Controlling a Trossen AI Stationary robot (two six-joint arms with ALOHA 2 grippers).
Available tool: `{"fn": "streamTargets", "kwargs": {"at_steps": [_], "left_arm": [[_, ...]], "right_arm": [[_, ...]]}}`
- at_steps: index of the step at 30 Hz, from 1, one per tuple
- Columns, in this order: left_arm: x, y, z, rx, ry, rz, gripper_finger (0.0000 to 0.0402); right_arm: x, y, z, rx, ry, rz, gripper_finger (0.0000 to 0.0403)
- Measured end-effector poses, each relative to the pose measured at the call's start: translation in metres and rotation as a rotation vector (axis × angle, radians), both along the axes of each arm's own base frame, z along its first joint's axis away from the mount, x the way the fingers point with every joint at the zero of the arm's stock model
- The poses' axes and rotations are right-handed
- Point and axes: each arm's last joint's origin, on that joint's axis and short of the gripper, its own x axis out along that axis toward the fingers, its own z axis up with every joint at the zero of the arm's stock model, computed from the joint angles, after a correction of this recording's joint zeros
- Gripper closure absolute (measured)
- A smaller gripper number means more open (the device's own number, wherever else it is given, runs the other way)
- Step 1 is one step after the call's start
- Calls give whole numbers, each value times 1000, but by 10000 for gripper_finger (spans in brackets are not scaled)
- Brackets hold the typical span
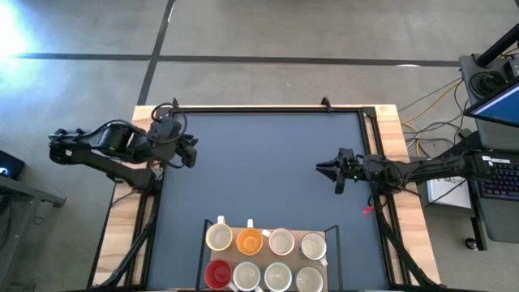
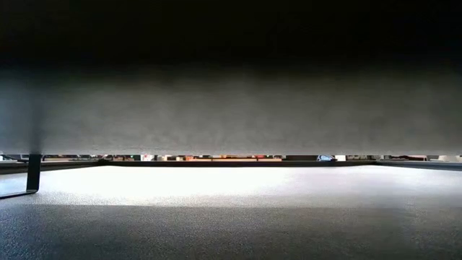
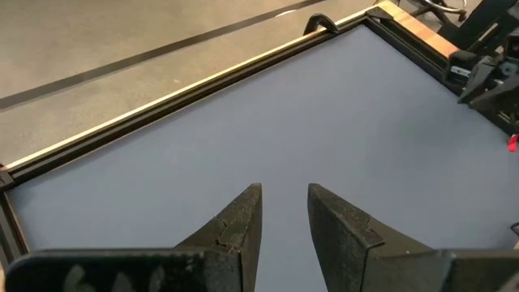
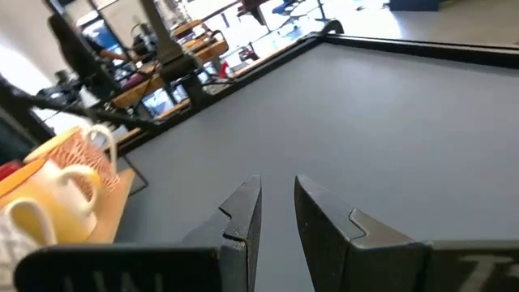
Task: Place coffee mugs
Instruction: Return to Home Position
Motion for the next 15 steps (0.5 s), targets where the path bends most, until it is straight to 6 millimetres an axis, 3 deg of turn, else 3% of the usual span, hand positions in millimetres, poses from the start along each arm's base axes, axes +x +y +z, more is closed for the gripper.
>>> {"fn": "streamTargets", "kwargs": {"at_steps": [8,15], "left_arm": [[9,-1,-5,-5,25,10,318],[9,-1,-4,-18,11,23,318]], "right_arm": [[-1,-7,0,25,-6,-145,337],[-2,-7,-5,26,45,-144,337]]}}
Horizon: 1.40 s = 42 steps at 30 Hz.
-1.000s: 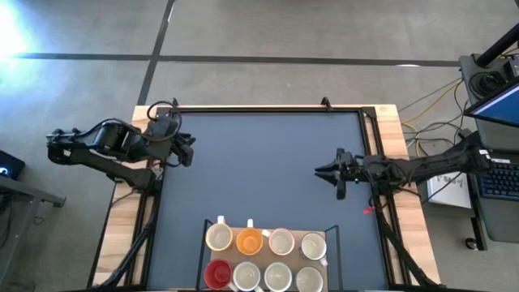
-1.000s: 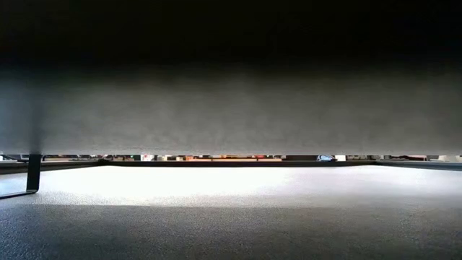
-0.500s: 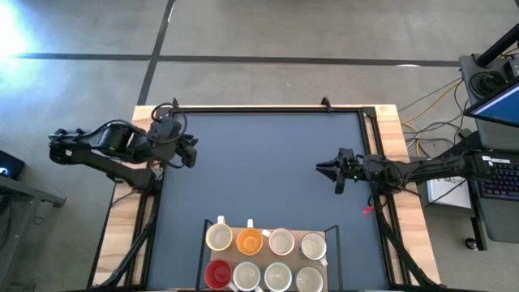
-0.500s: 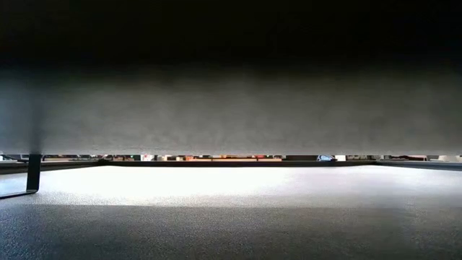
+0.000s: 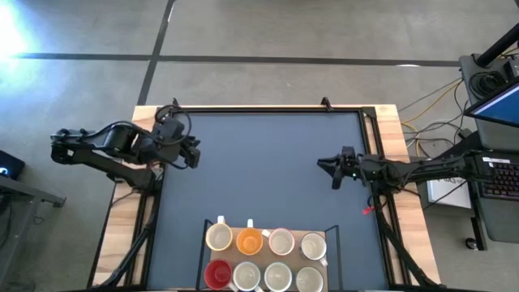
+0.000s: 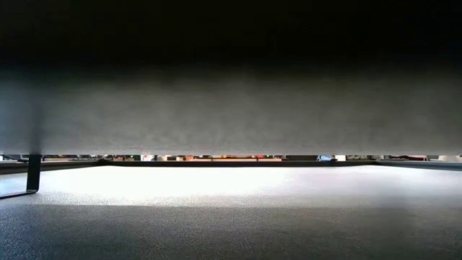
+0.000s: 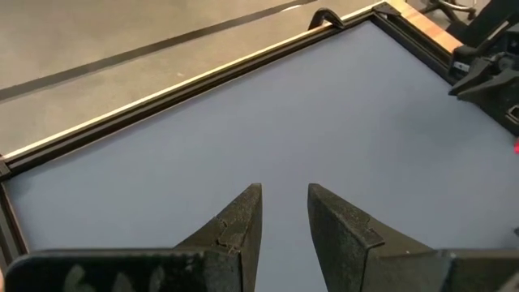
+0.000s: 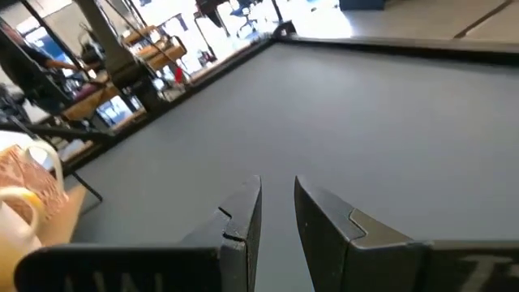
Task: Place coffee mugs
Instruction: Return to Home Position
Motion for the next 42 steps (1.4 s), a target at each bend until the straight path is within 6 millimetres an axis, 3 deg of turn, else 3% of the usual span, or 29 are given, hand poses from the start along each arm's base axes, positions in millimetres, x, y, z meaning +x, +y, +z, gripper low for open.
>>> {"fn": "streamTargets", "kwargs": {"at_steps": [21,42], "left_arm": [[-1,0,0,-4,3,-7,318],[0,0,0,13,15,-18,318]], "right_arm": [[-3,0,0,-1,10,7,337],[-33,2,44,-32,-445,5,337]]}}
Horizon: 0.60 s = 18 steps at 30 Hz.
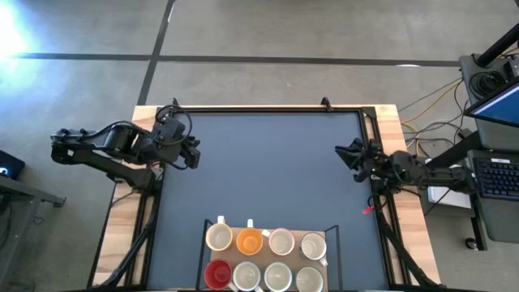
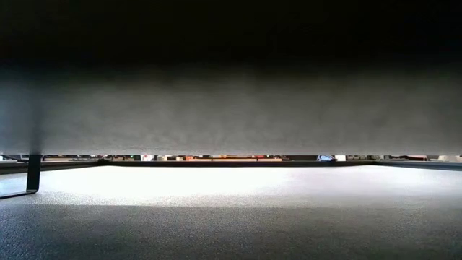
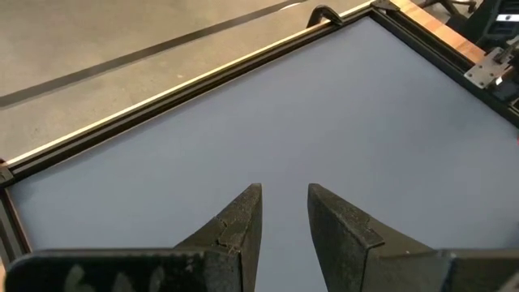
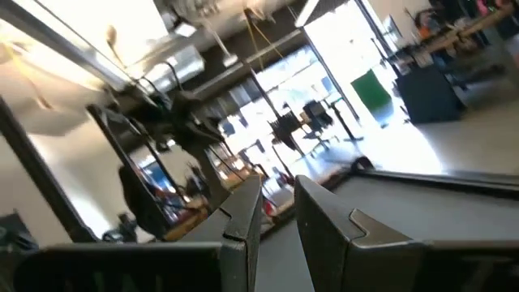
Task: Place coffee mugs
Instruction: Return to Home Position
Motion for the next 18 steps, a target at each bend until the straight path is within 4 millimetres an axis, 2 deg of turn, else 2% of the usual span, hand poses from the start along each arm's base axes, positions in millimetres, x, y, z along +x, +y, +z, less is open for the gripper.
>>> {"fn": "streamTargets", "kwargs": {"at_steps": [9,18], "left_arm": [[0,0,0,1,0,0,318],[0,0,0,30,31,-37,318]], "right_arm": [[-10,1,8,-7,-108,1,337],[-8,1,6,-6,-86,0,337]]}}
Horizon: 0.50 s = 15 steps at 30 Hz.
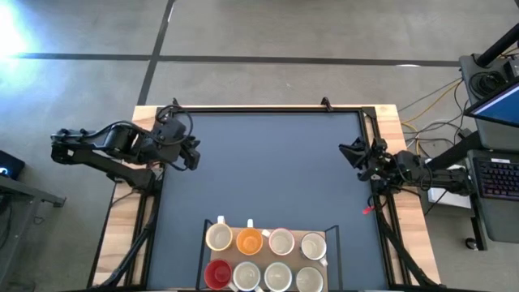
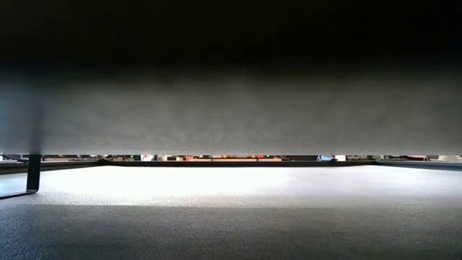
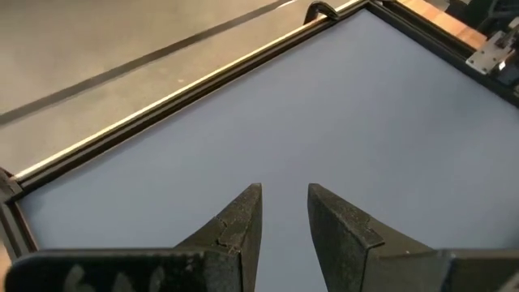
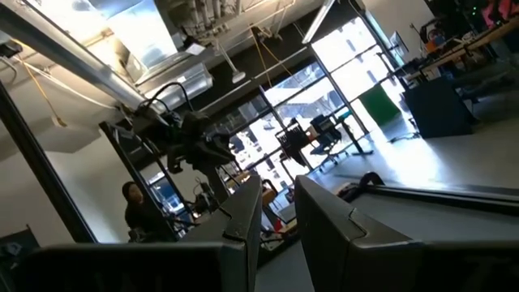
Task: Place coffee mugs
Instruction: Return to Home Position
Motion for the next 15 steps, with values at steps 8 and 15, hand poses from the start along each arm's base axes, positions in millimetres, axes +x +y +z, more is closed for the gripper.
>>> {"fn": "streamTargets", "kwargs": {"at_steps": [8,15], "left_arm": [[-2,0,-1,115,111,-126,318],[-15,2,-13,161,158,-177,318]], "right_arm": [[2,0,-2,1,21,0,337],[2,0,-2,1,21,0,337]]}}
